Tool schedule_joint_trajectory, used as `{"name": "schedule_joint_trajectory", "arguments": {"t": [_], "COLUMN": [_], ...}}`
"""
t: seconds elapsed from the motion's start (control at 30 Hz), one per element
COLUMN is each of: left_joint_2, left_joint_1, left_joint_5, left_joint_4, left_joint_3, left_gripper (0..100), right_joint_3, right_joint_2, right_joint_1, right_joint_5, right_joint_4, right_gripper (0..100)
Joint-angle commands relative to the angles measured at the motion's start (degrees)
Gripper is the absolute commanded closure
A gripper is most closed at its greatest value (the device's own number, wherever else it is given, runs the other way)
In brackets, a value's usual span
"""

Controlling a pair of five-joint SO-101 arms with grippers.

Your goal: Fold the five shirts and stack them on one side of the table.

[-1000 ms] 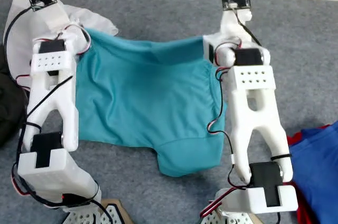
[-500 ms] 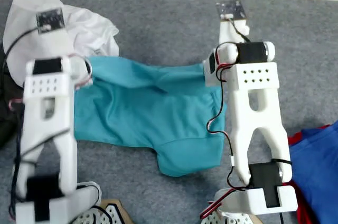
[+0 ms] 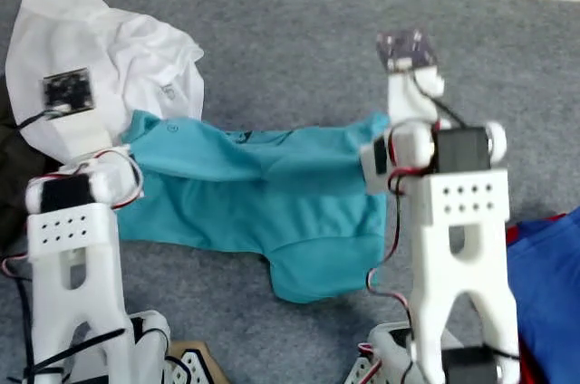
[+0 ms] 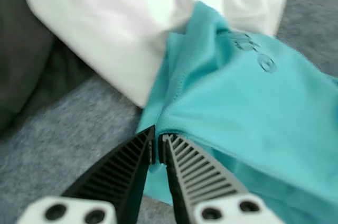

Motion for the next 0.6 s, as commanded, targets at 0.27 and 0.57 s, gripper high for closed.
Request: {"name": "schedule_joint_trajectory", "arguments": {"t": [0.27,0.57], "left_joint_2": [-2.2,-2.2], "left_joint_1": [-4.4,-6.5], "left_joint_5": [-5.3,-5.8], "left_joint_4": [-9.1,-11.3], "left_joint_3": [11.2,13.4], "left_gripper": [99,99], "right_joint_3": [21.9,26.6], "right_joint_2": [-15.7,-19.3], "right_joint_1": [0.0,-0.3], "right_joint_5": [5.9,7.2], "right_joint_4": [-0.1,0.4], "right_gripper": [99.2,99.2]}}
